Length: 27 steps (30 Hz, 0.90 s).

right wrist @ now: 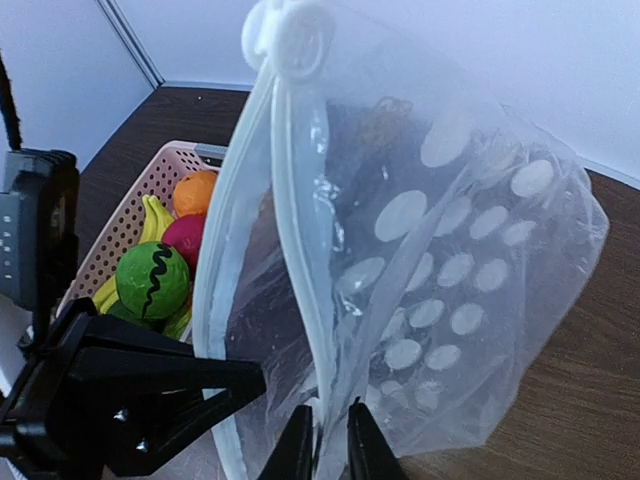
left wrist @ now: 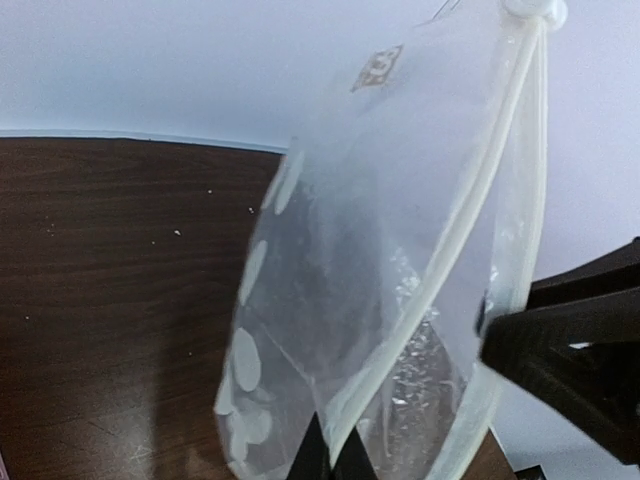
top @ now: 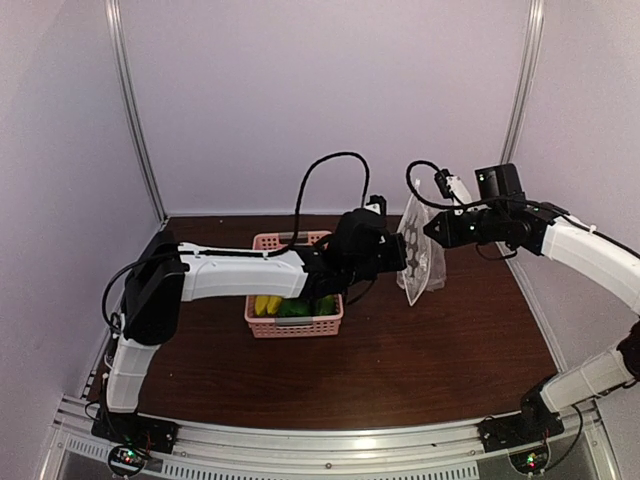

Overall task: Place the food in the zip-top bag and seal the zipper
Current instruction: Open the zipper food storage bag.

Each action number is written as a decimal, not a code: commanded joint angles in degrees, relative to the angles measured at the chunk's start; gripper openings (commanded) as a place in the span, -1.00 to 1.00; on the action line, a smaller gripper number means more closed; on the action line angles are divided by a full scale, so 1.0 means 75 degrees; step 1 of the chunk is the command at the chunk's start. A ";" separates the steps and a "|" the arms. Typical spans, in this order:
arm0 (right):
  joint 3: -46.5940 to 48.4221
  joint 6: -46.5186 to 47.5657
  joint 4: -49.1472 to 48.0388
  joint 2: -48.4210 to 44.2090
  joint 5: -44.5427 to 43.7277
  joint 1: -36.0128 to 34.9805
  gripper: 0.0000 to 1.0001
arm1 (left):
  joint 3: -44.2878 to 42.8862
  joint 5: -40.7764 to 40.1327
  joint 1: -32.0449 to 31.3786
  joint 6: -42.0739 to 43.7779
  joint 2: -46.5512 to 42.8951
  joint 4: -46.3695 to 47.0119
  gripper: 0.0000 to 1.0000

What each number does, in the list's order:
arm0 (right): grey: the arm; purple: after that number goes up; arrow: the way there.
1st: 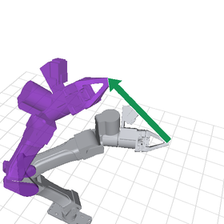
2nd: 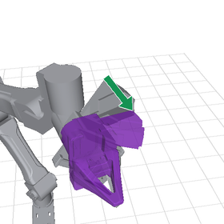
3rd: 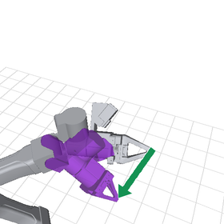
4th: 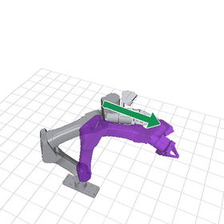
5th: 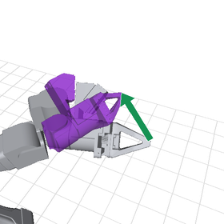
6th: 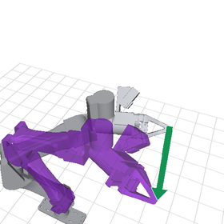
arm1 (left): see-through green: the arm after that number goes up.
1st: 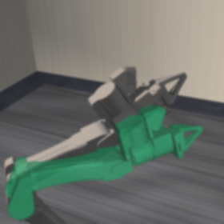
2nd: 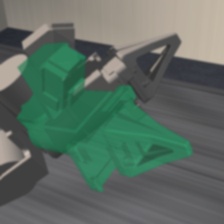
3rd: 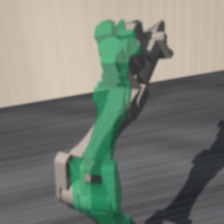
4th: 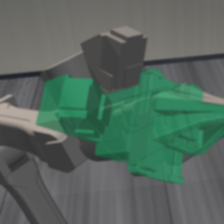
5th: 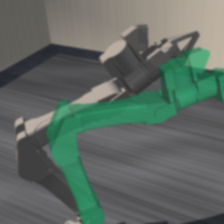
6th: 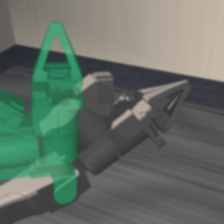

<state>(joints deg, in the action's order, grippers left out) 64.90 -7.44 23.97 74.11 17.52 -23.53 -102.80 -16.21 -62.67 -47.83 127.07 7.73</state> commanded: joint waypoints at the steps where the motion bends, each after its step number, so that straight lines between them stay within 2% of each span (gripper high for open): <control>1: 0.0404 0.0090 0.0120 0.0457 0.0078 -0.0084 -0.65 | 0.0027 0.0016 -0.0124 -0.0182 -0.0256 0.1044 -1.00; 5: 0.0435 0.0048 0.0124 0.0591 0.0185 -0.0107 -0.31 | 0.0125 -0.0168 -0.0137 -0.0318 -0.0347 0.1100 -1.00; 7: 0.0401 0.0032 0.0083 0.0596 0.0190 -0.0115 -0.26 | 0.0128 -0.0157 -0.0128 -0.0359 -0.0348 0.1103 -1.00; 12: 0.0290 0.0110 -0.0117 0.0405 -0.0331 -0.0110 -0.60 | 0.0205 -0.0104 -0.0127 -0.0477 -0.0337 0.1153 -1.00; 15: 0.0278 0.0421 -0.0257 0.0362 -0.0657 -0.0099 -1.00 | 0.0311 -0.0120 -0.0127 -0.0511 -0.0337 0.1173 -1.00; 20: 0.0881 0.0895 -0.0080 0.0279 -0.2964 0.0333 -1.00 | 0.0651 -0.0721 -0.0025 -0.1054 -0.0416 0.0114 -1.00; 22: 0.1053 0.1361 -0.0096 0.0115 -0.3492 0.0554 -1.00 | 0.1143 -0.0739 0.0119 -0.1497 -0.0550 0.0165 -1.00; 24: 0.1044 0.1678 -0.0111 -0.0058 -0.3506 0.0529 -1.00 | 0.1371 -0.0469 0.0238 -0.1477 -0.0605 0.0519 -1.00; 25: 0.1079 0.1734 0.0014 -0.0075 -0.3348 0.0501 -1.00 | 0.1388 -0.0267 0.0284 -0.1325 -0.0600 0.0719 -0.85; 27: 0.1130 0.1781 0.0313 -0.0003 -0.2953 0.0426 -1.00 | 0.1332 0.0592 0.0370 -0.0442 -0.0594 0.1441 -0.20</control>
<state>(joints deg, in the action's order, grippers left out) 71.35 2.11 24.01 75.53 -2.22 -19.46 -93.47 -18.37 -61.82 -56.21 125.05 11.66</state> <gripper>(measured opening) 0.004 0.138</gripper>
